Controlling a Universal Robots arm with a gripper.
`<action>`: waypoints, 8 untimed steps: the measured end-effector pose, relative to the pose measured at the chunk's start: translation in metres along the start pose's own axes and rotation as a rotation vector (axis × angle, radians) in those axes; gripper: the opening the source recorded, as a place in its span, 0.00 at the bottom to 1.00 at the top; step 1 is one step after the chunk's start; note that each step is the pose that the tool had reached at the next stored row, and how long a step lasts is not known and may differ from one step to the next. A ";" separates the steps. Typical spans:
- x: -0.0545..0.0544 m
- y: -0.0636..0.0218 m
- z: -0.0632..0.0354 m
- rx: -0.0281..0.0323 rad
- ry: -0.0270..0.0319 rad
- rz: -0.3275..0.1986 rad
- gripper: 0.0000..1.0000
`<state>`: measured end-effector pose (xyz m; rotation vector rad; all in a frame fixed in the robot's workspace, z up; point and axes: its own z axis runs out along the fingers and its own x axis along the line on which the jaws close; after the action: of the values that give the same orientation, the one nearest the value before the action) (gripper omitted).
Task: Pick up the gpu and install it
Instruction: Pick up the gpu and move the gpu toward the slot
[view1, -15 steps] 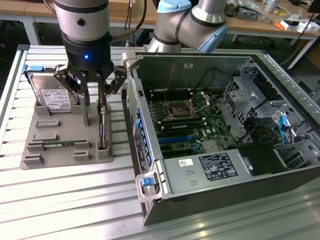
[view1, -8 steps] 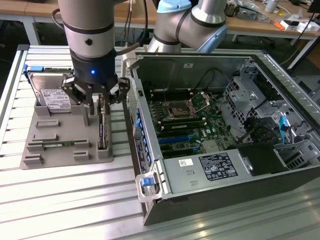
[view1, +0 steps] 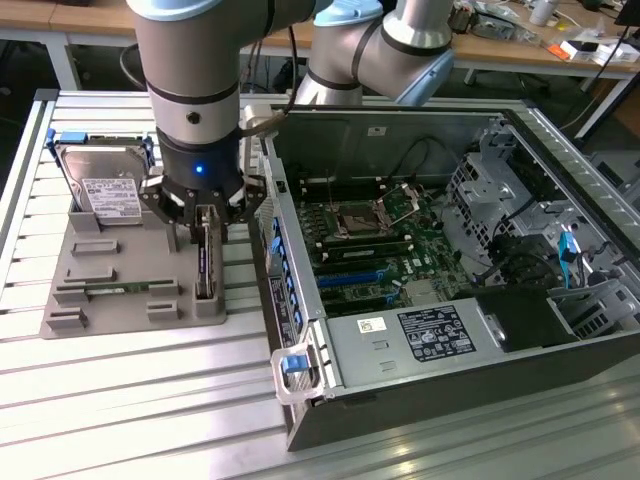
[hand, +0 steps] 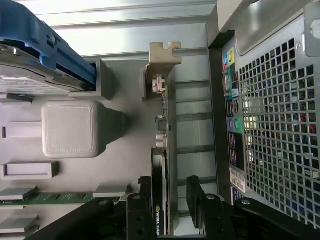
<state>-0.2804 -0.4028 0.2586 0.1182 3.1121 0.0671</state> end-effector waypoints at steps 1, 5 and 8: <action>0.000 0.0026 0.0027 0.0000 0.0003 0.000 0.42; 0.001 0.0096 0.0060 -0.0007 0.0000 0.000 0.42; 0.001 0.0096 0.0060 -0.0006 0.0001 0.000 0.42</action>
<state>-0.2803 -0.3930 0.2531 0.1179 3.1122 0.0681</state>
